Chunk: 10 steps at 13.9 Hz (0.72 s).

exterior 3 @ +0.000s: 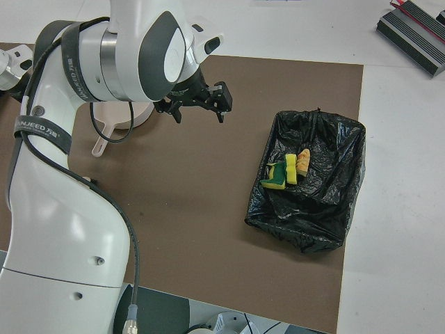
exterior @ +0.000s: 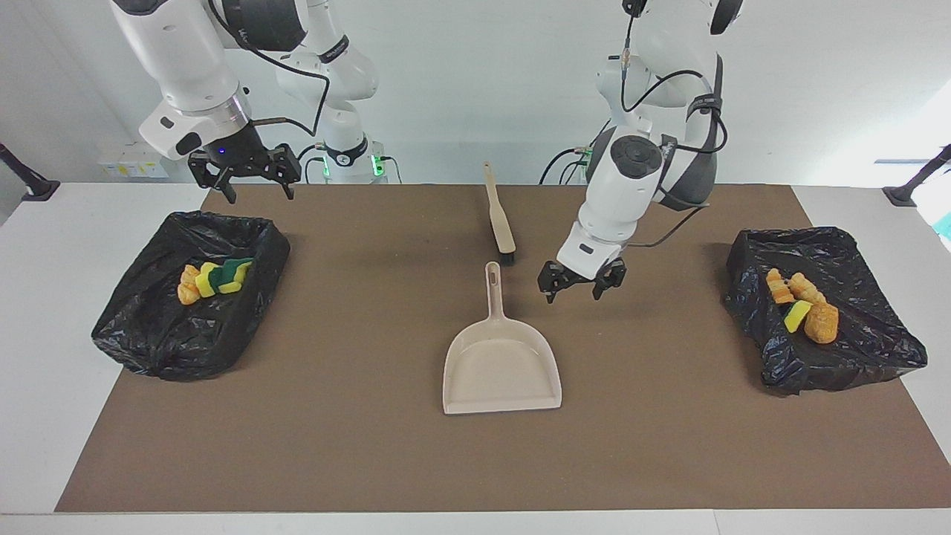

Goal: Sweep and dump trash in bin

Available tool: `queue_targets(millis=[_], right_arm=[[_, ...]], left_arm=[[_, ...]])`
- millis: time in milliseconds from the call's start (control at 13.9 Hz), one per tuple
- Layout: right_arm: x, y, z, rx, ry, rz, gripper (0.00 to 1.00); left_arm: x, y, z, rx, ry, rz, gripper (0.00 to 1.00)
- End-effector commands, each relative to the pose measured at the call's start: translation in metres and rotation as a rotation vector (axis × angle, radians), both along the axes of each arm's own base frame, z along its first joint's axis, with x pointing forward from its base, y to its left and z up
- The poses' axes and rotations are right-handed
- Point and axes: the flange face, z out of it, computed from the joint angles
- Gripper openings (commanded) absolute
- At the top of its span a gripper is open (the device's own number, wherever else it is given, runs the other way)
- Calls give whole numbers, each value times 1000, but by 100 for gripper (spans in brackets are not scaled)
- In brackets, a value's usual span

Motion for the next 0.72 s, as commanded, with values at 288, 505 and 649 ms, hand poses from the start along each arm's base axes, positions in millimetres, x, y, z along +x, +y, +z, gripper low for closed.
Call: queue_targets(millis=[288,505,649], right_arm=[[4,-12,-1,10,13,-8,100],[1,-11,-3,10,18,-10,100],[1,-14,-5,10,22,-19,100]], left_arm=[[-30,128,79,55,54,-167,100],[-40,174,109,60,72,-180,100],[-44,186,142,59,40,-147,100]])
